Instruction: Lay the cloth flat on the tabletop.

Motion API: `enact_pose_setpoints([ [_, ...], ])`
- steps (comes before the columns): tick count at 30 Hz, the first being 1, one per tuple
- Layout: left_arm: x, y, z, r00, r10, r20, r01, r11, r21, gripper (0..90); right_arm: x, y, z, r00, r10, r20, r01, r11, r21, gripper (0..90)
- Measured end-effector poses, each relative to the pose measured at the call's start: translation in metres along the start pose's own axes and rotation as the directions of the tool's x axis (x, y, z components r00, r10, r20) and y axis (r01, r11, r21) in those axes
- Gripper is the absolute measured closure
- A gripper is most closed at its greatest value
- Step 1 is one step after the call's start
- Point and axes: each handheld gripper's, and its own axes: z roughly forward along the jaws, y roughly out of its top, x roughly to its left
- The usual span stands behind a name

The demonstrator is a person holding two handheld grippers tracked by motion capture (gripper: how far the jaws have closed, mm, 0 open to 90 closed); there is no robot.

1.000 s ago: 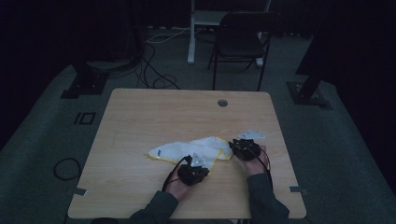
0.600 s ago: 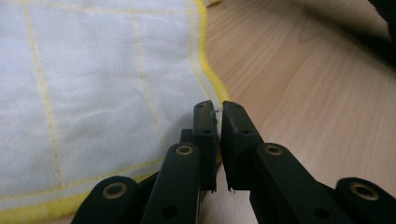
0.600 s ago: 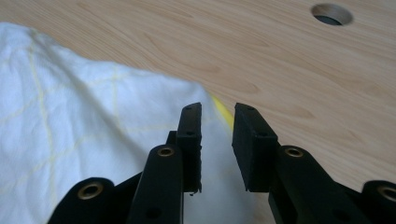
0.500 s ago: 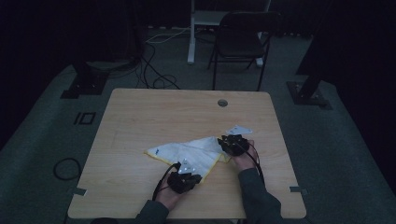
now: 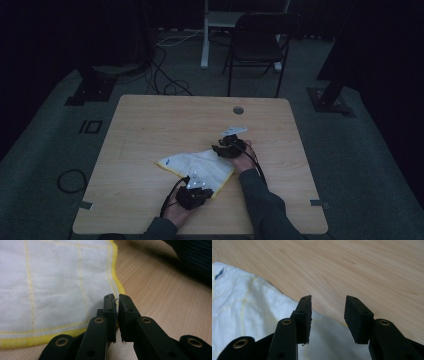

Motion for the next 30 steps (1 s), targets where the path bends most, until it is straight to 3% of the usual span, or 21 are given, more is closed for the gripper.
enact_pose_setpoints([
  [5, 0.0, -0.002, -0.002, 1.0, 0.007, -0.002, -0.007, 1.0, 0.001, 85.5, 0.003, 0.004, 0.015, 0.997, -0.001, -0.078, 0.005, 0.9986, 0.052, 60.7],
  [8, 0.0, -0.004, -0.004, 1.0, 0.002, -0.005, -0.002, 1.0, -0.001, 85.5, 0.004, 0.005, 0.02, 0.995, -0.011, -0.1, 0.021, 0.9955, 0.093, 79.9],
  [9, 0.0, -0.005, -0.005, 1.0, 0.004, -0.004, -0.004, 1.0, -0.001, 85.5, 0.004, 0.005, 0.02, 0.9956, -0.011, -0.093, 0.02, 0.9951, 0.097, 85.4],
  [11, 0.001, -0.006, -0.007, 1.0, -0.001, -0.004, 0.001, 1.0, 0.0, 85.5, 0.0, 0.005, 0.017, 0.9962, 0.013, -0.086, -0.004, 0.9946, 0.103, 88.1],
  [15, 0.004, -0.007, -0.011, 0.9998, -0.003, -0.017, 0.003, 1.0, 0.006, 85.7, -0.011, 0.003, 0.008, 0.9996, 0.028, -0.008, -0.027, 0.9954, 0.092, 88.9],
  [18, 0.008, -0.007, -0.014, 0.9994, -0.01, -0.033, 0.01, 0.9999, 0.013, 85.9, -0.023, 0.002, -0.006, 0.9965, 0.057, 0.061, -0.061, 0.9961, 0.064, 89.0],
  [22, 0.015, -0.008, -0.018, 0.9977, -0.028, -0.061, 0.029, 0.9995, 0.016, 85.9, -0.037, 0.0, -0.023, 0.9912, 0.087, 0.099, -0.091, 0.9952, 0.036, 88.9],
  [26, 0.025, -0.008, -0.024, 0.9931, -0.046, -0.108, 0.048, 0.9985, 0.025, 85.9, -0.038, -0.004, -0.036, 0.9898, 0.088, 0.112, -0.09, 0.9958, 0.014, 88.7],
  [30, 0.036, -0.011, -0.033, 0.9839, -0.07, -0.165, 0.075, 0.9968, 0.028, 85.7, -0.024, -0.013, -0.045, 0.9937, 0.076, 0.083, -0.074, 0.997, -0.025, 88.5],
])
